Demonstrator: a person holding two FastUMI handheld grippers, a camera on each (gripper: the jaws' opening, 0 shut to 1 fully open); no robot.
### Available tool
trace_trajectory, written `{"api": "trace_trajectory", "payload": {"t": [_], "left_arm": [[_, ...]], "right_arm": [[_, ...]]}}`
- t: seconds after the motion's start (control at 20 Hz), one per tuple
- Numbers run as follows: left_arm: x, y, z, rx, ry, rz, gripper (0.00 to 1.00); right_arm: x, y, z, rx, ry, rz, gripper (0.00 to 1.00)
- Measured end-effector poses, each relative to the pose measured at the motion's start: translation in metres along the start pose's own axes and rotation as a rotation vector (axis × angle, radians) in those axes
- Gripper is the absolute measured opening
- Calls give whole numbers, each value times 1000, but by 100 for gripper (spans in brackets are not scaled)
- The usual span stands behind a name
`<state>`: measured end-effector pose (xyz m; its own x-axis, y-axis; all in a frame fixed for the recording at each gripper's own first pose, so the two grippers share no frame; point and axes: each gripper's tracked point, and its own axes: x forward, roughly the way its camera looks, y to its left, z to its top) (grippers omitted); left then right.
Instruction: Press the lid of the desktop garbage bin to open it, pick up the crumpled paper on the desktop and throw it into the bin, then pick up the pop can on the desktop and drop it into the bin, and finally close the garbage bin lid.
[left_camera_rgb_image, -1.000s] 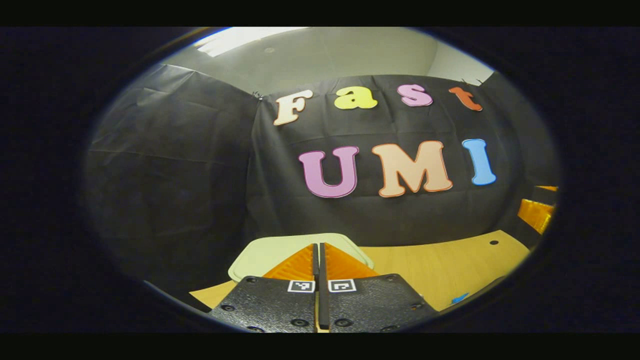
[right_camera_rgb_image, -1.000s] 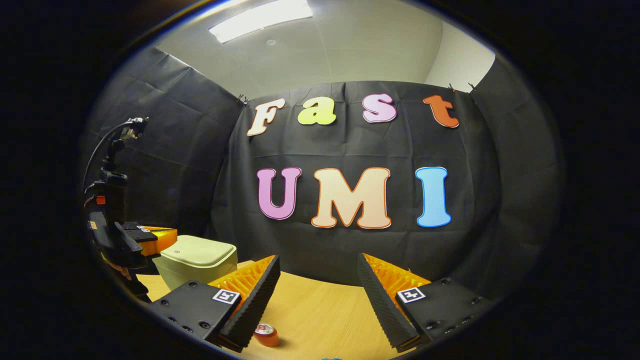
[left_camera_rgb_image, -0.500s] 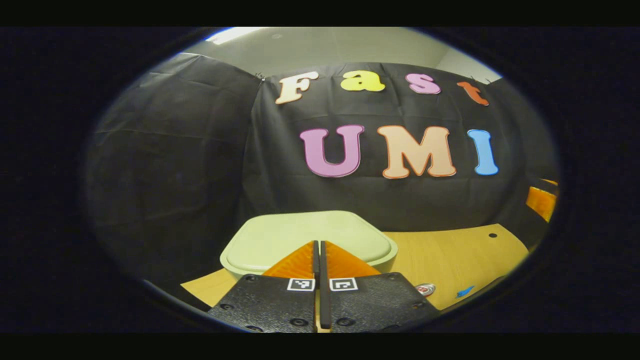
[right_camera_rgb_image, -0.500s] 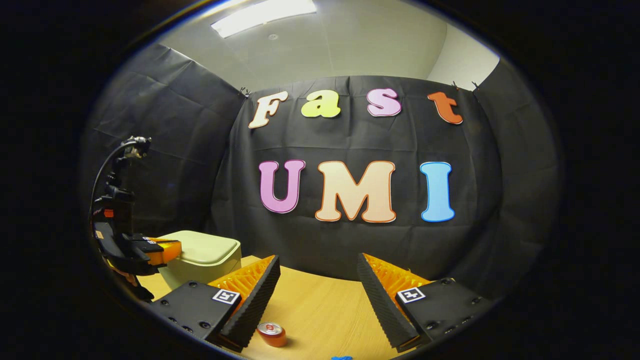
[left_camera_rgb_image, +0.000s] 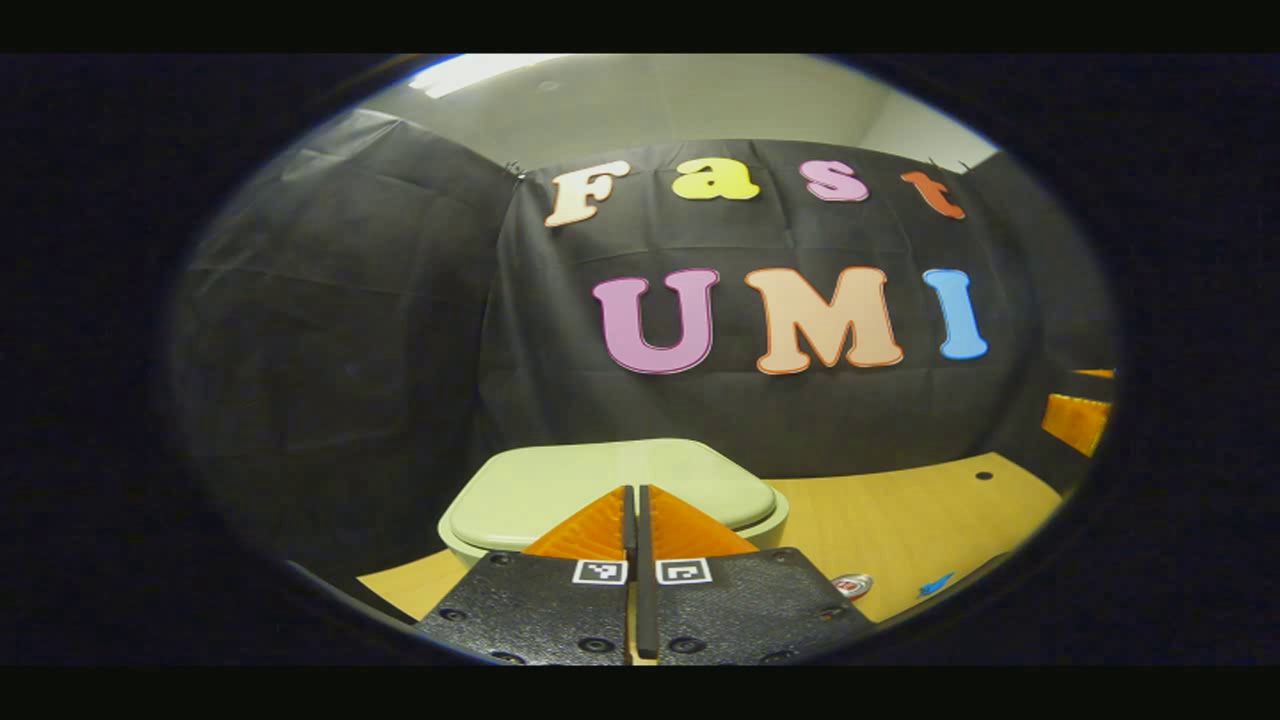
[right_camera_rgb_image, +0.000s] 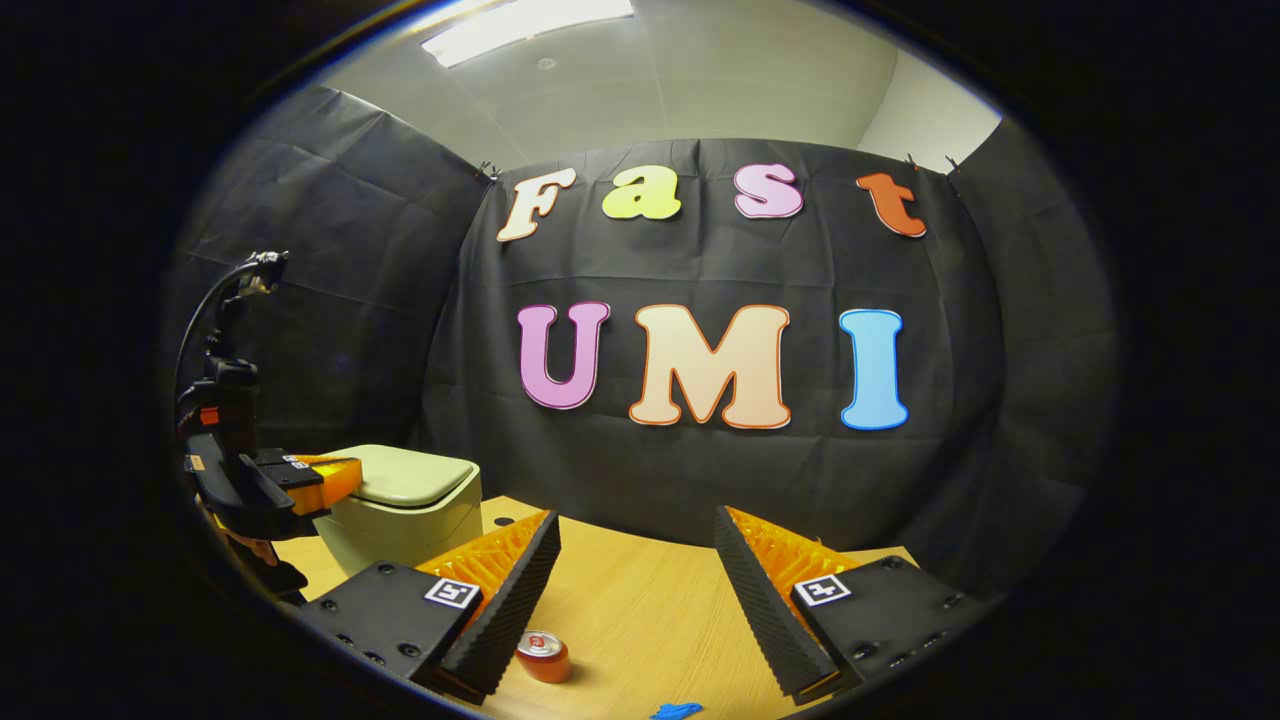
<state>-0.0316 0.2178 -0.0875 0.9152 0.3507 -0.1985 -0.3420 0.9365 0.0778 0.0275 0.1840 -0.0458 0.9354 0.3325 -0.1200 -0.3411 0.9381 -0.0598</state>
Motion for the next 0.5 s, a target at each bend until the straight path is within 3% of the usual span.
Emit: {"api": "trace_trajectory", "payload": {"t": [0.5], "left_arm": [[-21,-10,64,-12,-171,-25,0]], "right_arm": [[-6,-21,-45,9,85,7,98]]}}
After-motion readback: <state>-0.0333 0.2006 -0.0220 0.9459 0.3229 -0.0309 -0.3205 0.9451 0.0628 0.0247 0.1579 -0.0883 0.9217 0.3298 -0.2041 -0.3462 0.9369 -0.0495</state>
